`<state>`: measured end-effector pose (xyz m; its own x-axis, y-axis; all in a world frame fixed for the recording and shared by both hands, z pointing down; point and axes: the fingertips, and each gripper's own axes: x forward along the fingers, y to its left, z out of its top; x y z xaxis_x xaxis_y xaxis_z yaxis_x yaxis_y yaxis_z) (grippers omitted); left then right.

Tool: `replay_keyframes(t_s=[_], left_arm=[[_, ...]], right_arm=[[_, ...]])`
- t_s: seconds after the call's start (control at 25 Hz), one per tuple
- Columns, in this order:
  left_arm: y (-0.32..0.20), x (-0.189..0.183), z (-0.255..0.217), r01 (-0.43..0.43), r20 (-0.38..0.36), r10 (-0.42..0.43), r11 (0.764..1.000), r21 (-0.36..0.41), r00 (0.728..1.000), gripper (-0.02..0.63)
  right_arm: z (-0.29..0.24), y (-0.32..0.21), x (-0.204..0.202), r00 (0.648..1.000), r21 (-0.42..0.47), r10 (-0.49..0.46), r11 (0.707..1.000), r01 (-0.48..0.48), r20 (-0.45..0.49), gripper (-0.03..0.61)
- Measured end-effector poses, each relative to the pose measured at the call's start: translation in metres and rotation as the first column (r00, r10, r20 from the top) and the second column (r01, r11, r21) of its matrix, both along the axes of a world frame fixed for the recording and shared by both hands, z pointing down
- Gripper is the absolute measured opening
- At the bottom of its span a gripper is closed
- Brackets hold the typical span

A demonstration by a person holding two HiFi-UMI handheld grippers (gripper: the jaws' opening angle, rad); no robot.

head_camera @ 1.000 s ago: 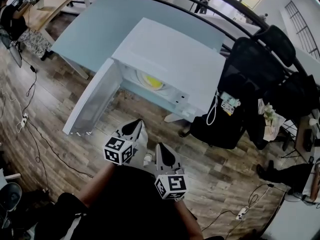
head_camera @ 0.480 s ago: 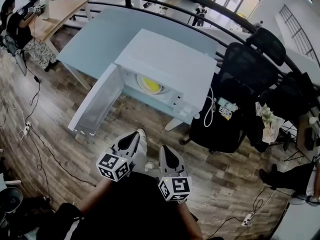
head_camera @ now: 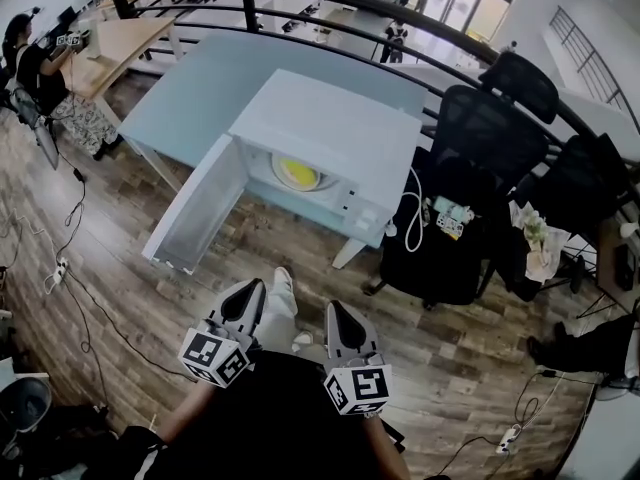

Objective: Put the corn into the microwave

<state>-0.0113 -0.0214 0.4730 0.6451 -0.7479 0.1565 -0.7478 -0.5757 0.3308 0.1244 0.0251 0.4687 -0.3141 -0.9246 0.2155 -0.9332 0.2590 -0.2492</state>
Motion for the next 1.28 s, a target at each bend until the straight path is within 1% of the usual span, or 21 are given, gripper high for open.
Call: replay_keyframes(t_s=[0.28,0.56,0.76,0.84,0.96,1.12,1.28], left_arm=[[0.020,-0.013,-0.024,0.008,0.021,-0.009,0.998,0.060,1.000,0.002],[0.036,-0.026,-0.021,0.017,0.029,-0.018,0.998,0.057,0.999,0.002],[0.040,-0.031,-0.030,0.020,0.055,-0.025,0.995,0.093,0.998,0.002],[0.041,-0.033,-0.031,0.017,0.062,-0.024,0.994,0.104,0.998,0.003],[0.045,-0.034,-0.029,0.013,0.051,-0.018,0.996,0.093,0.999,0.003],[0.051,-0.034,-0.023,0.001,0.057,-0.006,0.997,0.082,0.998,0.002],[0.054,-0.033,-0.022,0.000,0.053,-0.005,0.996,0.084,0.999,0.003]], right_arm=[[-0.012,0.012,-0.004,1.000,0.027,-0.009,1.000,0.008,0.022,0.008],[-0.020,0.018,-0.002,0.999,0.034,0.007,0.999,-0.009,0.038,0.008],[-0.032,0.019,-0.006,1.000,0.070,0.012,0.997,-0.013,0.014,0.008],[-0.037,0.021,-0.008,1.000,0.071,0.011,0.997,-0.012,0.010,0.008],[-0.036,0.025,-0.013,1.000,0.069,-0.001,0.998,0.001,0.007,0.008],[-0.033,0.032,-0.016,1.000,0.066,-0.009,0.998,0.009,-0.004,0.008],[-0.032,0.035,-0.016,1.000,0.068,-0.008,0.998,0.009,-0.015,0.008]])
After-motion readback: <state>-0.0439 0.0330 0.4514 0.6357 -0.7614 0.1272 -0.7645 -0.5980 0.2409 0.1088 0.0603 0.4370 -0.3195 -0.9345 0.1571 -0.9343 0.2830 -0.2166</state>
